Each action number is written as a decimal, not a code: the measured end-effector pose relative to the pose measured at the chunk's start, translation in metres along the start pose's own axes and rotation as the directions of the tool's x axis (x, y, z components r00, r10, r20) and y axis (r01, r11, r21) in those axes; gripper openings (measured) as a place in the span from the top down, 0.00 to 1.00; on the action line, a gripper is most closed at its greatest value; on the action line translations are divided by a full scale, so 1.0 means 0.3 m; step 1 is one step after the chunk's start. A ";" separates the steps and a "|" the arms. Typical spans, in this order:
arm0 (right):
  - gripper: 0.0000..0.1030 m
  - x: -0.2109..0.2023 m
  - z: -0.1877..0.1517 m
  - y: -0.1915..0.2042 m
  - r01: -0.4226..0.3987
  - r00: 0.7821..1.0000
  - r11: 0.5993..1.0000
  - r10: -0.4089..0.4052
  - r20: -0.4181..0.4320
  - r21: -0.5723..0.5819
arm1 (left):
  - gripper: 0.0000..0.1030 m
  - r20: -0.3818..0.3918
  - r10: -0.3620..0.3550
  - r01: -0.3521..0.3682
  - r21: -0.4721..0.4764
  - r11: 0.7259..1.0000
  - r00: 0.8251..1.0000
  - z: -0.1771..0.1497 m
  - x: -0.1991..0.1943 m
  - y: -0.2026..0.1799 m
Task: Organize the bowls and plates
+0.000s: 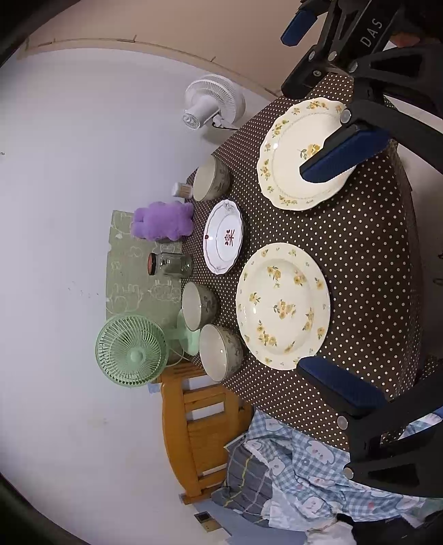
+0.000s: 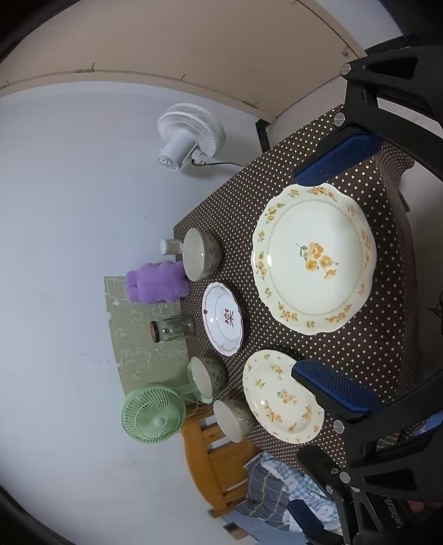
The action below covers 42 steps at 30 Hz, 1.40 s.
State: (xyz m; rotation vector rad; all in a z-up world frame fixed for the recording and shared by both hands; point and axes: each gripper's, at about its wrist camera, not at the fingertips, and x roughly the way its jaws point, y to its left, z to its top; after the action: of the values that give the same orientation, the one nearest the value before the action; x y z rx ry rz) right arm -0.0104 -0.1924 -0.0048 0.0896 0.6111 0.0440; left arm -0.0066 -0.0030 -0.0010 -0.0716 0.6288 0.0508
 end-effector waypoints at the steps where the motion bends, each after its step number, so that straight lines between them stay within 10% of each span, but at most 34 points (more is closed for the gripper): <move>1: 0.00 0.000 0.001 -0.001 -0.001 1.000 1.000 0.001 -0.001 -0.002 | 0.01 -0.002 0.000 0.000 -0.001 1.000 1.000 0.000 0.001 0.000; 42: 0.00 -0.018 0.001 -0.010 0.001 1.000 1.000 -0.001 -0.007 0.022 | 0.02 -0.003 -0.004 0.004 0.012 1.000 1.000 -0.010 -0.016 -0.009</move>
State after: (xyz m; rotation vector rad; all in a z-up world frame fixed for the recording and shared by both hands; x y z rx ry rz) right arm -0.0146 -0.1957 -0.0018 0.1105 0.6184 0.0365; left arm -0.0122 -0.0060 -0.0005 -0.0609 0.6321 0.0429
